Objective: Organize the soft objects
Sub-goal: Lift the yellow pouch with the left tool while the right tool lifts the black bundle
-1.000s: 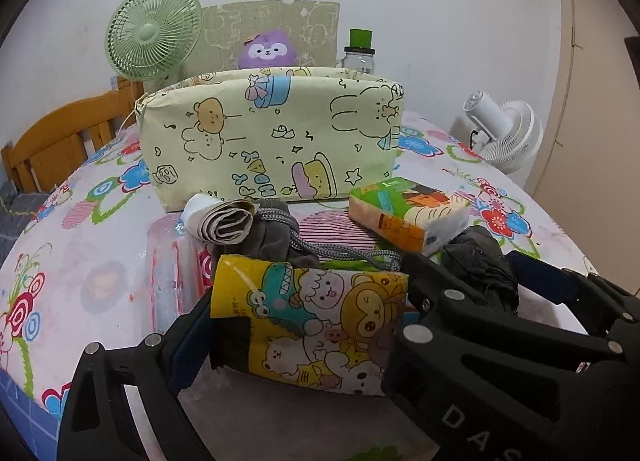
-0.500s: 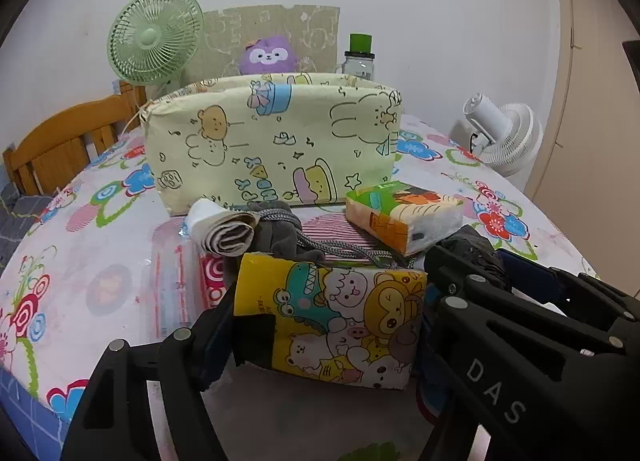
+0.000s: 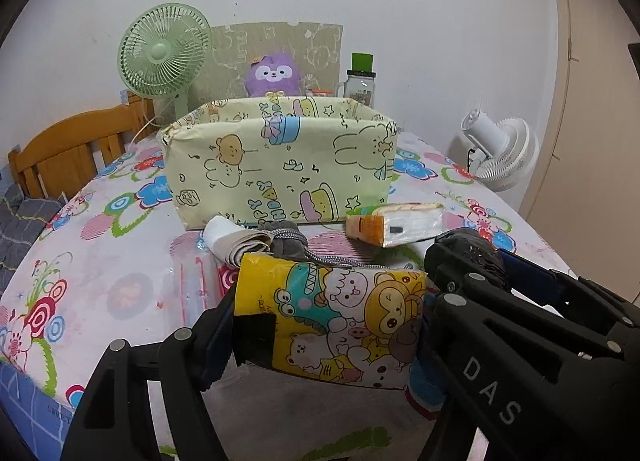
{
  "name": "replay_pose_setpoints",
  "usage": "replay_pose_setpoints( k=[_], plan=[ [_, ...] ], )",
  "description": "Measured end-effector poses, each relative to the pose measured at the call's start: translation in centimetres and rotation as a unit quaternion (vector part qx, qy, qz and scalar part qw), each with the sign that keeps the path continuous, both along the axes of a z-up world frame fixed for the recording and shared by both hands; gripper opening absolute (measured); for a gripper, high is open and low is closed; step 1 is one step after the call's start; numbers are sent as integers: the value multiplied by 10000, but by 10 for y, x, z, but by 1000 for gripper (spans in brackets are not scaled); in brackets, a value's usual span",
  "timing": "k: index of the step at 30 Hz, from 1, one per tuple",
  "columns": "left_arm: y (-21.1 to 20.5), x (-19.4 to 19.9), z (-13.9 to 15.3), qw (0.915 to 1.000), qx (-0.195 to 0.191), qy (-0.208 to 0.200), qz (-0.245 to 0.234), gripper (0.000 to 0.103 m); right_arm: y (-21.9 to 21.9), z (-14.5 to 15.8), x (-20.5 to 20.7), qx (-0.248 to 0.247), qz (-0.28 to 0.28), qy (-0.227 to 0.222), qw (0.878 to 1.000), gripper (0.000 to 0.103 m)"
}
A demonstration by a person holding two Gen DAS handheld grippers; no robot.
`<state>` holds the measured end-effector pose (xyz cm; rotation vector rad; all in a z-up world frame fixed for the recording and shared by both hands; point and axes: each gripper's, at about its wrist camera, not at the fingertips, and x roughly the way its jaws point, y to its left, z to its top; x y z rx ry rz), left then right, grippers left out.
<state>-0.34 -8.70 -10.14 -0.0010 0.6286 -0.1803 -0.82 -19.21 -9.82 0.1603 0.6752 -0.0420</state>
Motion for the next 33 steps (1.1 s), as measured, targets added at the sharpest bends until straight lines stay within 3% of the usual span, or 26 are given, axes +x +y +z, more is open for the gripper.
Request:
replay_pose_setpoints(
  k=[14, 33],
  plan=[
    [9, -7, 16, 9998, -95, -175, 101, 78, 7, 19, -6, -28, 36, -257, 9997, 53],
    [17, 11, 37, 9993, -195, -263, 152, 77, 13, 44, 13, -74, 44, -427, 9990, 53]
  ],
)
